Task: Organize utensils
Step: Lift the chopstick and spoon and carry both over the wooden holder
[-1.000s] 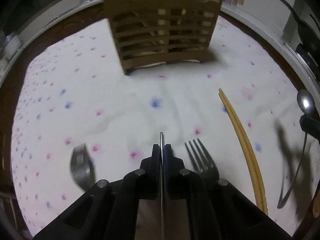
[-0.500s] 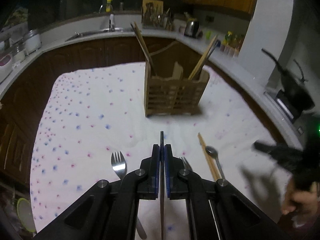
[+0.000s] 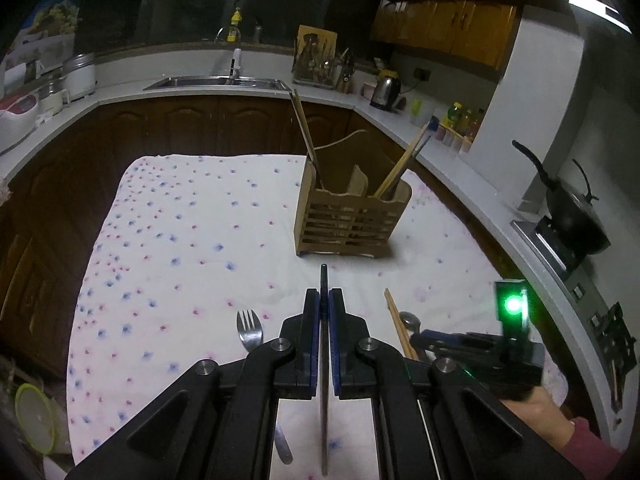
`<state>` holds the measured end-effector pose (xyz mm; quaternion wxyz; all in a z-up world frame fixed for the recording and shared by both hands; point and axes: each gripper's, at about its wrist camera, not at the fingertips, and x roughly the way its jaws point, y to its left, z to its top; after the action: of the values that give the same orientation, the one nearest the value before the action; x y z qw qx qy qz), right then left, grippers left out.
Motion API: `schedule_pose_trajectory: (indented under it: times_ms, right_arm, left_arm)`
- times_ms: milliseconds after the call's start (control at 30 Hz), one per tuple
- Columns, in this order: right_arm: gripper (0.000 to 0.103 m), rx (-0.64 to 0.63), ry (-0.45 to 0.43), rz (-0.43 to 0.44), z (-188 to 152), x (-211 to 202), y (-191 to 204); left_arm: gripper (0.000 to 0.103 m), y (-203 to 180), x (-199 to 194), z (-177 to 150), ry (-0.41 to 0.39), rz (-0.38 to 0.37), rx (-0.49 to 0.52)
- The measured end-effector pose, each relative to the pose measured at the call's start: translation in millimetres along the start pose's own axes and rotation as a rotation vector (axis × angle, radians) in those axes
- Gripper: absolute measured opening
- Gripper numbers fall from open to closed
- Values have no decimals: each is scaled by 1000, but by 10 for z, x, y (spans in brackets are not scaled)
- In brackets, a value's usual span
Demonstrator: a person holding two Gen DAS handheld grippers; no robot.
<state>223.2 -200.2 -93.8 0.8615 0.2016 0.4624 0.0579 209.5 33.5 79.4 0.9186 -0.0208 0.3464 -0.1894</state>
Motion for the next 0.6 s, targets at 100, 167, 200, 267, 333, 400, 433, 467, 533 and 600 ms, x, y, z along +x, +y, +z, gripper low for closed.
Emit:
schedule_pose_trajectory:
  times_ms: [100,167,200,267,333,400,433,467,533,600]
  right_arm:
    - [5,-1,-11,-10,30,1,-10]
    - [4,0,-35,1,33,-70,-19]
    - [4,-8,-51,-2,29,-138,-9]
    - [4,-15,-79,19,31,-278,6]
    - [4,-27,-116,38,42,-471,41]
    - [3,-41,-153,64,60,-643,83]
    - [3,-50,-174,70,80,-744,112]
    - [3,-58,-194,70,99,-828,136]
    - [2,-71,-232,80,150,-982,184]
    - [2,-77,-259,91,191,-1089,218]
  left_arm:
    - [3,17,-39,-6,-4,2,0]
    - [3,27,-76,1,-10,2,-3]
    - [3,29,-105,4,-16,2,-4]
    - [3,31,-157,20,-29,-3,-8]
    - [3,16,-212,26,-43,-7,-8]
    - [3,-10,-281,38,-62,-10,-2]
    - [3,-7,-306,30,-67,-12,1]
    - [3,-15,-334,36,-74,-12,2]
    - [3,-20,-386,40,-89,-13,7]
    - [2,-24,-425,44,-101,-11,7]
